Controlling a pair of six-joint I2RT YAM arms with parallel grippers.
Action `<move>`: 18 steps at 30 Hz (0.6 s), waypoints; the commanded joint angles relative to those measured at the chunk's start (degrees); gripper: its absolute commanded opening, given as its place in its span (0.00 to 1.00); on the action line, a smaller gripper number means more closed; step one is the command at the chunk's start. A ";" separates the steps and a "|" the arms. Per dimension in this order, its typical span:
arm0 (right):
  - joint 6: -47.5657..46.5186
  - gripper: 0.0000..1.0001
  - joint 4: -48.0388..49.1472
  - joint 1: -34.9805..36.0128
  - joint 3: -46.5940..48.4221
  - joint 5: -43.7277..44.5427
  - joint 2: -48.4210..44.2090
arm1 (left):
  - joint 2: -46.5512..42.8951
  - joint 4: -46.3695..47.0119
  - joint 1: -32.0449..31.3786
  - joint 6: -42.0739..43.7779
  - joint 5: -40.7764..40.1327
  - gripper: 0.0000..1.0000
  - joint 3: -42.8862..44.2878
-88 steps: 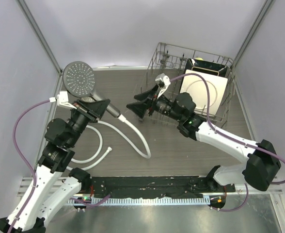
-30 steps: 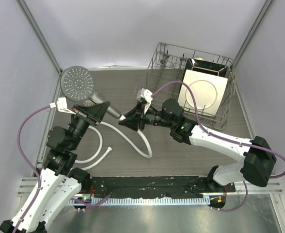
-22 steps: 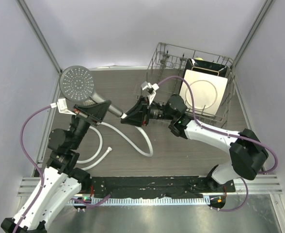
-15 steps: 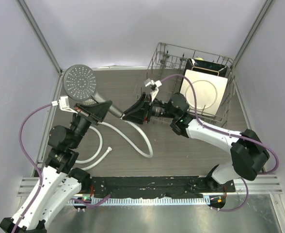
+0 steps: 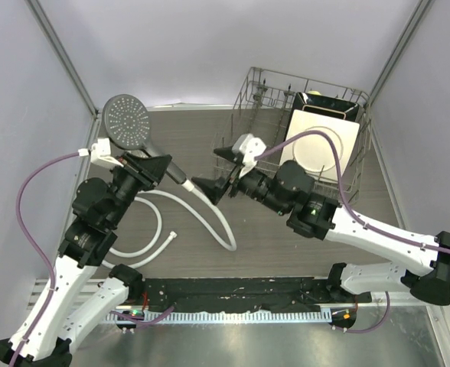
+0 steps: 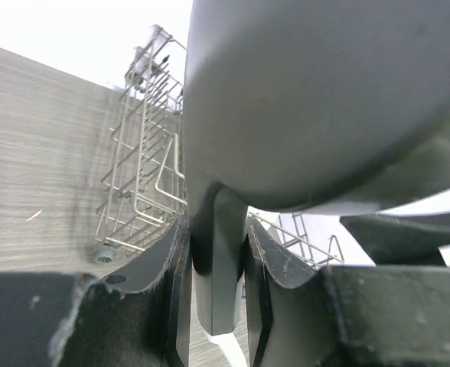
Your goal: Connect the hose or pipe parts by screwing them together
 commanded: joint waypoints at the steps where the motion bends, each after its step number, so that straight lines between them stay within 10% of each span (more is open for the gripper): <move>1: -15.60 0.94 -6.07 7.25 2.50 19.73 0.65 | 0.82 -2.68 0.05 2.55 -4.57 0.00 3.90; 18: -22.74 0.78 -2.20 18.34 8.47 35.30 14.97 | 2.31 -6.99 0.05 -0.88 -6.33 0.00 7.33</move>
